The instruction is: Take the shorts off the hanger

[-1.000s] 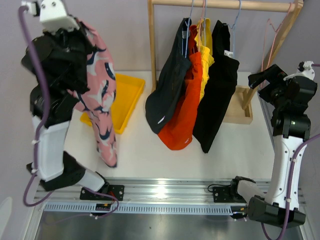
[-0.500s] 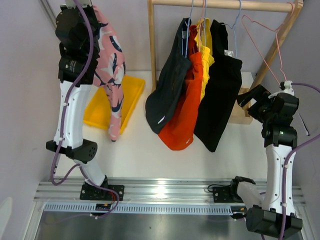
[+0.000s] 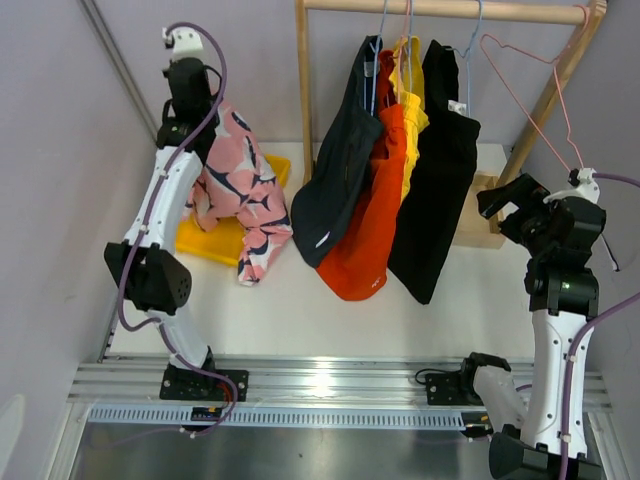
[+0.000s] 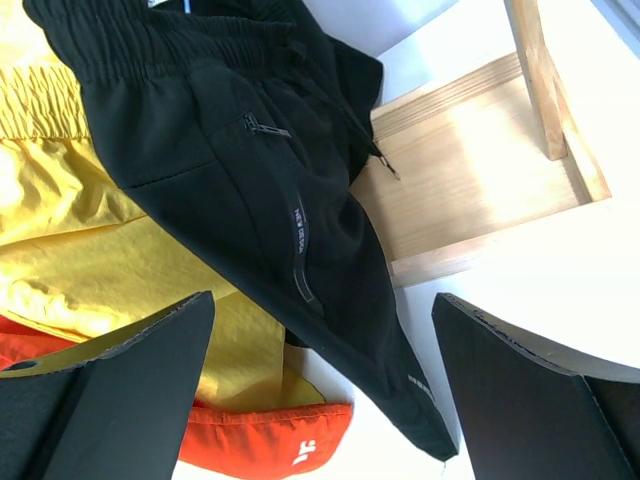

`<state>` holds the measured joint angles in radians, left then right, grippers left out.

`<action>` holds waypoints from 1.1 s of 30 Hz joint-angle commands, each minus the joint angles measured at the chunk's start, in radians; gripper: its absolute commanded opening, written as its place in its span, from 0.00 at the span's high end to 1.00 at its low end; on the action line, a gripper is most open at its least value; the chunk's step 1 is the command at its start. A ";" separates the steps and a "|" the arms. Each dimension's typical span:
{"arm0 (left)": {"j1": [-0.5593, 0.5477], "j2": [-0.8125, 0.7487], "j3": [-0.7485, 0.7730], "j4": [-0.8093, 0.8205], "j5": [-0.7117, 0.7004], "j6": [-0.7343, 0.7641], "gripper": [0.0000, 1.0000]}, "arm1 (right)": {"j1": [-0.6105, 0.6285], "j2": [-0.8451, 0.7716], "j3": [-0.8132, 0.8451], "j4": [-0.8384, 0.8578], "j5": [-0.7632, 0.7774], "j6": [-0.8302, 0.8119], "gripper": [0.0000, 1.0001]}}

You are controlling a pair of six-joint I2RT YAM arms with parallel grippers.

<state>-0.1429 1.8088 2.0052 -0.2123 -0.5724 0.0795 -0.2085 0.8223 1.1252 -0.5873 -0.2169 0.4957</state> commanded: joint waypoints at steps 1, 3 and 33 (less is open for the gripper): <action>0.011 -0.039 -0.093 0.082 0.000 -0.063 0.97 | 0.003 -0.022 0.054 0.000 0.024 -0.006 0.01; 0.011 -0.034 -0.134 0.065 -0.003 -0.078 0.85 | 0.003 -0.022 0.076 -0.009 0.031 -0.008 0.01; -0.323 -0.890 -1.000 -0.231 0.290 -0.417 0.01 | 0.101 0.676 0.890 0.038 -0.105 0.015 0.04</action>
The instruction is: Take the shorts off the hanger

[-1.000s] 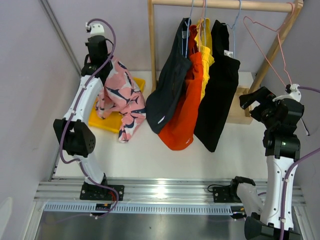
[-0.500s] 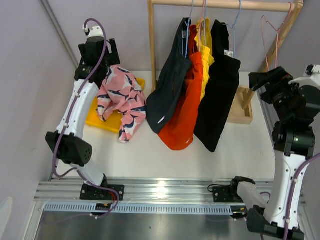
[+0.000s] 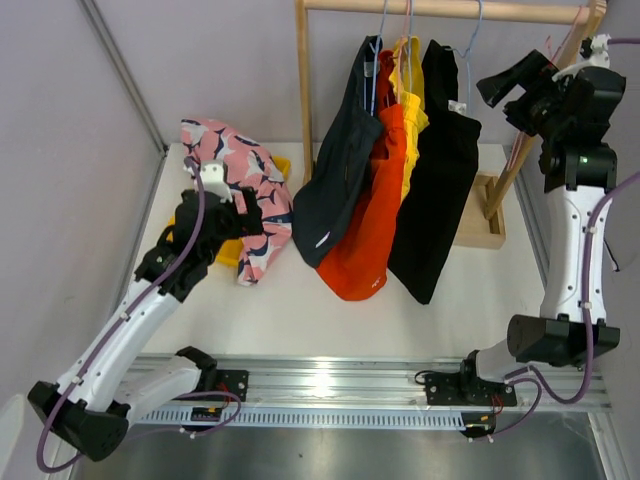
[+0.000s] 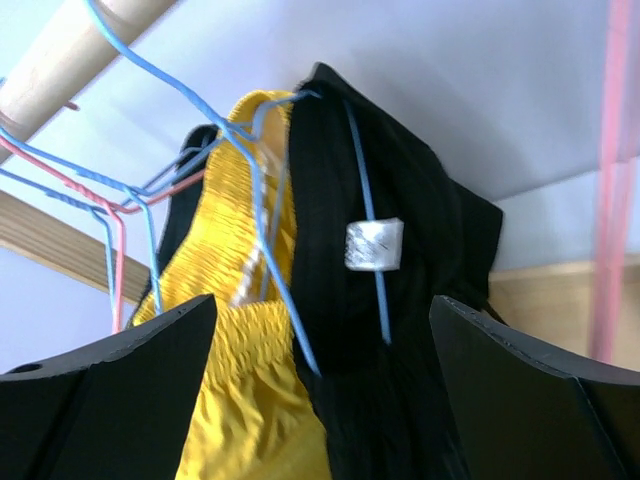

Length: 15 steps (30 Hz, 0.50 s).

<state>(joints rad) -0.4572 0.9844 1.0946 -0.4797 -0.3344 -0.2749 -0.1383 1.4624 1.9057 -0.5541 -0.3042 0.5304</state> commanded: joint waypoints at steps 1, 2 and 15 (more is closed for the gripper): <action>-0.009 -0.116 -0.128 0.039 0.054 -0.069 0.01 | 0.057 0.056 0.133 -0.010 -0.007 -0.027 0.04; -0.011 -0.137 -0.140 0.039 0.057 -0.069 0.01 | 0.068 0.073 0.165 -0.010 -0.003 -0.029 0.04; -0.040 -0.236 -0.240 0.015 0.064 -0.070 0.01 | 0.230 0.265 0.283 -0.029 0.132 -0.076 0.16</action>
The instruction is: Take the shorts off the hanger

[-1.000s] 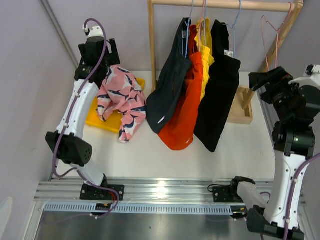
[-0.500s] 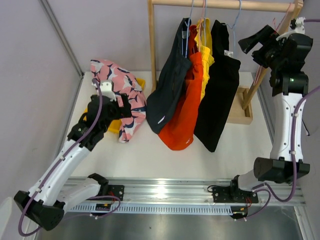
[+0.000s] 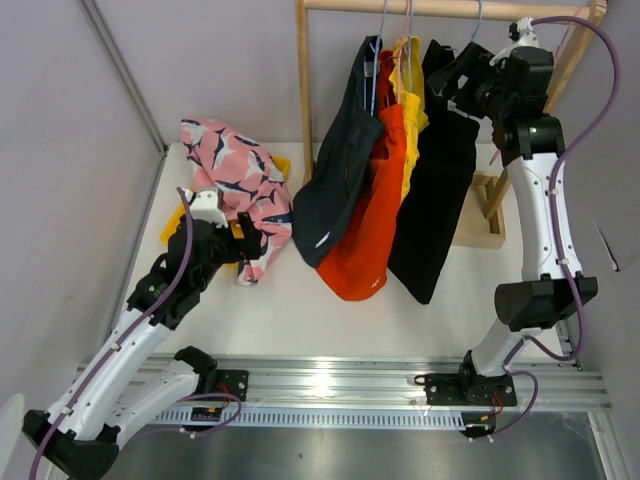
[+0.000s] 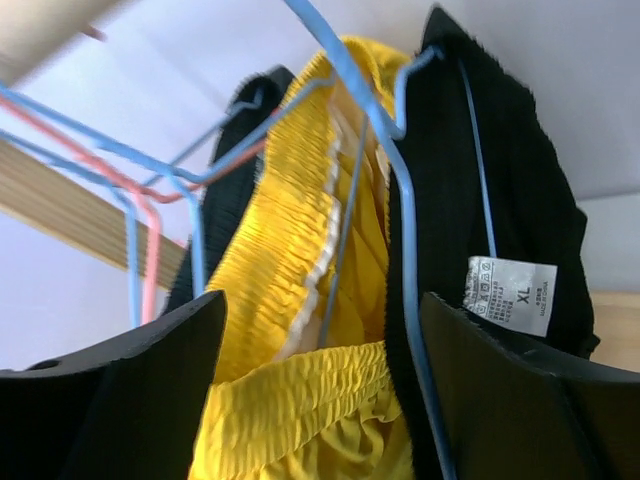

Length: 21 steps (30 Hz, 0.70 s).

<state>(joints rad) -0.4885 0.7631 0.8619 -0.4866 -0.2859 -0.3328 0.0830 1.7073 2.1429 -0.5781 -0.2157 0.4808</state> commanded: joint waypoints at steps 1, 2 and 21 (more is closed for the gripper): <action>-0.010 -0.016 -0.008 0.022 0.014 -0.012 0.01 | 0.011 0.028 0.045 -0.006 0.050 -0.030 0.23; -0.010 -0.019 -0.009 0.023 0.014 -0.012 0.01 | 0.009 0.031 0.043 -0.008 0.055 -0.030 0.30; -0.359 0.146 0.219 0.100 -0.072 0.113 0.01 | 0.038 -0.044 0.167 -0.066 0.098 -0.059 1.00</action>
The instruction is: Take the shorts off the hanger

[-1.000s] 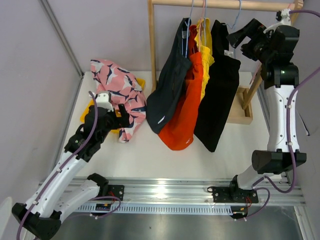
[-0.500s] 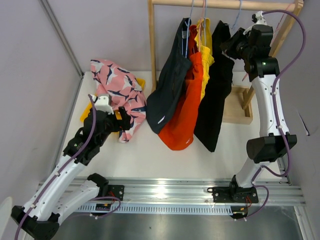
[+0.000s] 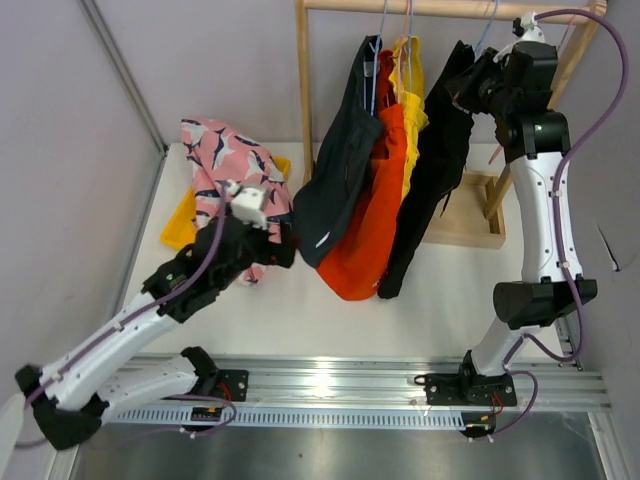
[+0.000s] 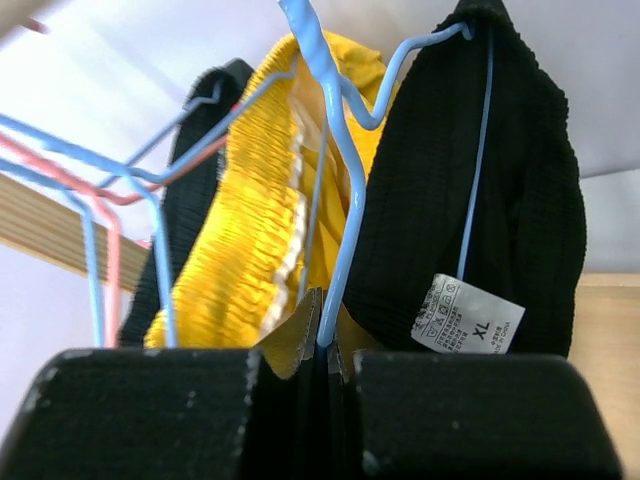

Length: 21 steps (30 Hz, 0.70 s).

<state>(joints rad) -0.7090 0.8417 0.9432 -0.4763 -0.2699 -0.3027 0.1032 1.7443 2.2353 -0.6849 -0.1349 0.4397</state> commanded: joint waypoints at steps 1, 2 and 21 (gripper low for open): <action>-0.255 0.101 0.207 0.108 -0.119 0.106 0.01 | 0.023 -0.109 0.072 0.039 0.024 -0.019 1.00; -0.308 0.172 0.268 0.119 -0.138 0.132 0.01 | 0.033 -0.126 0.067 0.038 0.029 -0.022 1.00; -0.638 0.775 0.847 0.358 -0.014 0.280 0.01 | 0.199 -0.557 -0.451 0.111 0.156 0.041 1.00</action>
<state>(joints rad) -1.3312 1.6104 1.7470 -0.1806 -0.3202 -0.0341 0.2977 1.2083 1.7798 -0.6624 -0.0082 0.4732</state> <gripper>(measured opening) 0.993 0.038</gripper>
